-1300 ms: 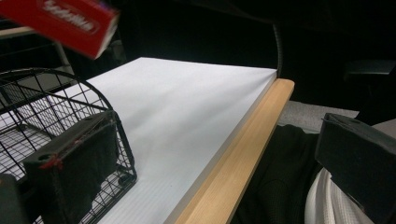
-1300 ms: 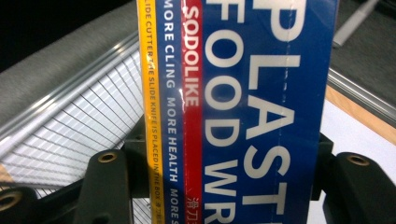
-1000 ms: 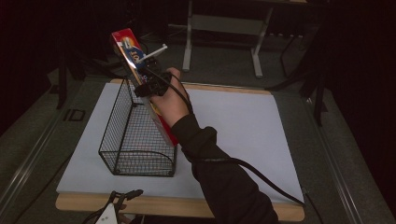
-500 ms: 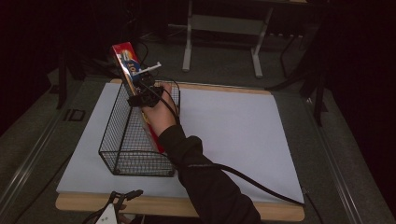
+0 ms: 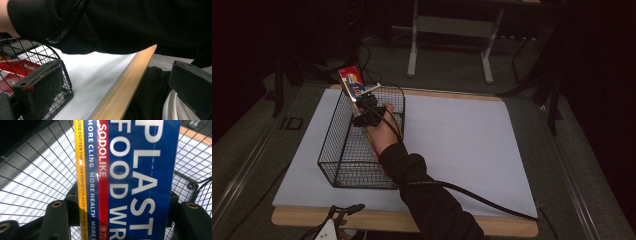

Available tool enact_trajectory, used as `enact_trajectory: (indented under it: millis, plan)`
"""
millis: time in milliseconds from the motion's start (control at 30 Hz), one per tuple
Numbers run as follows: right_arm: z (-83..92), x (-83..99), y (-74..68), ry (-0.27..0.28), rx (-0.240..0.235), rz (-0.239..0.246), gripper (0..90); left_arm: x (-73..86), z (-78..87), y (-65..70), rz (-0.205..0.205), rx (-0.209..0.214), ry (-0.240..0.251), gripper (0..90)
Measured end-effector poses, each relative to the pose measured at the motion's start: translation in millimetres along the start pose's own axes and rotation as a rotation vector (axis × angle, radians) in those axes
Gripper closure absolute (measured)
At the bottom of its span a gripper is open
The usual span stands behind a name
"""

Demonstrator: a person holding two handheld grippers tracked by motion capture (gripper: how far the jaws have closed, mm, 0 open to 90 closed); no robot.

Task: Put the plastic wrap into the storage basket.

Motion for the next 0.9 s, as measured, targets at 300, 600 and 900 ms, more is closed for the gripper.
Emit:
enact_trajectory:
  millis: [300,600,900]
  plan:
    - [-19.2,7.2,7.1,-0.049,0.017,-0.021,38.8,0.4,0.4,0.2,0.000,0.002,-0.001,0.1]
    - [-23.9,8.3,7.3,-0.064,0.014,-0.016,36.4,0.6,-0.6,0.8,-0.002,0.006,-0.007,0.1]
    - [-8.7,5.3,6.1,-0.004,-0.029,-0.003,24.8,0.5,-0.3,0.6,0.000,0.004,-0.004,0.1]
Point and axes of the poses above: each handheld gripper's, and its own axes: z roughly backward along the jaws, x roughly out of its underside, y roughly to its right, the point moved 9 cm from there along -z, roughly forward along the jaws, and after that the axes turned 8 degrees about -y, right-handed, at the moved point
